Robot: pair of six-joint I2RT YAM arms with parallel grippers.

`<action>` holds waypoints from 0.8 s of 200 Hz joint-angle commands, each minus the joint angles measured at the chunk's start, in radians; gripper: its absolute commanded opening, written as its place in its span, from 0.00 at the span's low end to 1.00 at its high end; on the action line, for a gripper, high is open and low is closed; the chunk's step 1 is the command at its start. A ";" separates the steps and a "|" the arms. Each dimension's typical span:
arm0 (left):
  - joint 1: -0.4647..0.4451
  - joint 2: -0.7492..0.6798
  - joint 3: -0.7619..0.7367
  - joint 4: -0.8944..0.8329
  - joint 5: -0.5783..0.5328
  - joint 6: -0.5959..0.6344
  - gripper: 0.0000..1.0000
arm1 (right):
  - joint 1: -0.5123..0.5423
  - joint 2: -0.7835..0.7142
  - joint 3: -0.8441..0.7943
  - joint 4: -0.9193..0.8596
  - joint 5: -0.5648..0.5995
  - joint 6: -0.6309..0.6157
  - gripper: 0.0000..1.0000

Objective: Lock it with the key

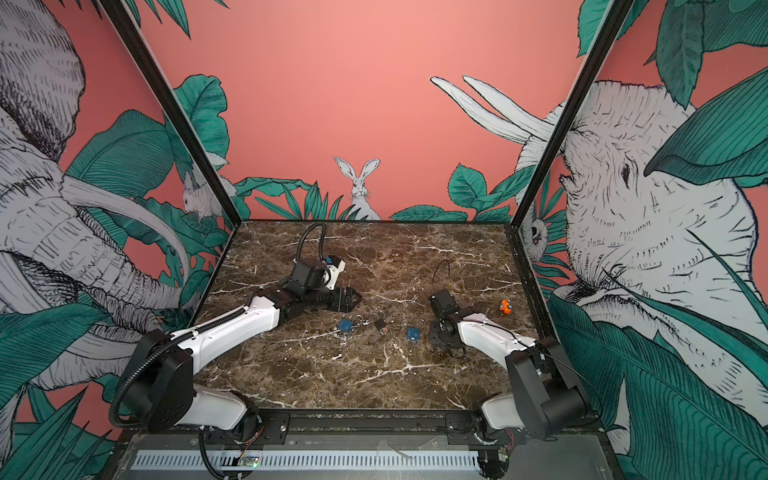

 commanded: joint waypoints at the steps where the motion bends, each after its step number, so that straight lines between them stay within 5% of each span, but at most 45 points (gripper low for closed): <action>1: -0.009 -0.002 0.012 0.020 0.010 -0.006 0.86 | 0.003 0.016 0.007 -0.006 0.021 -0.006 0.42; 107: -0.021 0.000 -0.005 0.059 0.034 0.002 0.81 | 0.005 -0.029 0.006 -0.053 0.044 -0.018 0.24; 160: -0.107 0.047 -0.023 0.160 0.084 -0.087 0.77 | 0.012 -0.129 0.048 -0.064 -0.028 -0.159 0.22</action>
